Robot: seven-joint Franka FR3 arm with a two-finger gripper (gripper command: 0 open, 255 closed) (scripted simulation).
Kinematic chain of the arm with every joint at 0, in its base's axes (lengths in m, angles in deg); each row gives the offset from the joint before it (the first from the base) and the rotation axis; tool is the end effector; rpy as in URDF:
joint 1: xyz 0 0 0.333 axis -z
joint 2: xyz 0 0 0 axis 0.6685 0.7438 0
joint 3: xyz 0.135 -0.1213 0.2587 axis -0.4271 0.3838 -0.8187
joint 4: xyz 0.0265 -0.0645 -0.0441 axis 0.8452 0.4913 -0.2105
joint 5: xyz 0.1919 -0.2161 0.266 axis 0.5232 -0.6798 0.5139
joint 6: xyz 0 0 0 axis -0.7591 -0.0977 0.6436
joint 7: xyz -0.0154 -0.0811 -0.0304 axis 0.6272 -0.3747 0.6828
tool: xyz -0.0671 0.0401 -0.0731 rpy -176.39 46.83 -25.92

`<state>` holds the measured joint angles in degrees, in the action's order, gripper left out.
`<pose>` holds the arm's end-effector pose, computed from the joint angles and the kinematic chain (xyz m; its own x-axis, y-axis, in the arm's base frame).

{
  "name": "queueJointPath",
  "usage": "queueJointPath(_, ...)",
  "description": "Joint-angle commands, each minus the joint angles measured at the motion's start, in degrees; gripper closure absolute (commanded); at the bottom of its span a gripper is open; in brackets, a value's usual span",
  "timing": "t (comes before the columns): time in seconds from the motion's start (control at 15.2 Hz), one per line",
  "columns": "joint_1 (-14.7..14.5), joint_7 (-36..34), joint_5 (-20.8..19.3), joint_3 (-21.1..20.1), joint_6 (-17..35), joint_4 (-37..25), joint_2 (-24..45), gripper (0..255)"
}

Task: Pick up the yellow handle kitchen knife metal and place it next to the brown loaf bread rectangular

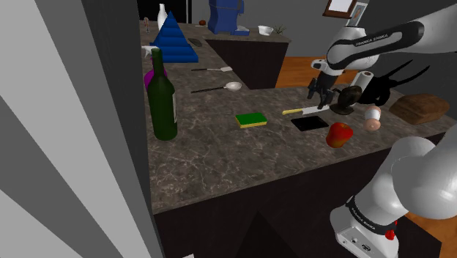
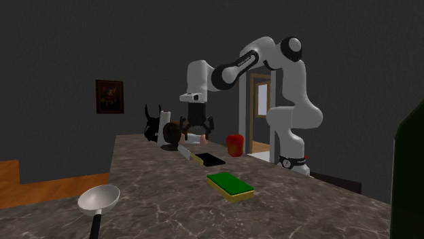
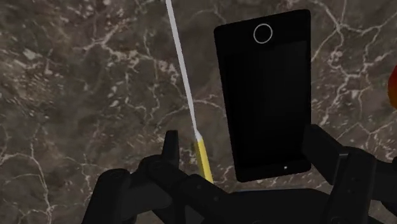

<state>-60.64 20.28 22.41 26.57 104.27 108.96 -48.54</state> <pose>0.4143 -0.2474 0.3970 0.4434 0.8963 0.0034 0.8962 -0.4434 0.0143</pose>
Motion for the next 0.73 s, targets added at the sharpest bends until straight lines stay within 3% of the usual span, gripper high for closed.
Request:
queueJointPath(0.0, -2.74, 9.17, 4.55, 3.69, 1.93, -3.05, 6.70, 0)
queueJointPath(0.13, -3.75, 16.89, 9.74, 5.50, 3.38, -5.37, 12.77, 0)
queueJointPath(0.66, -2.60, 21.47, 16.07, 4.80, 9.06, -3.17, 18.63, 0)
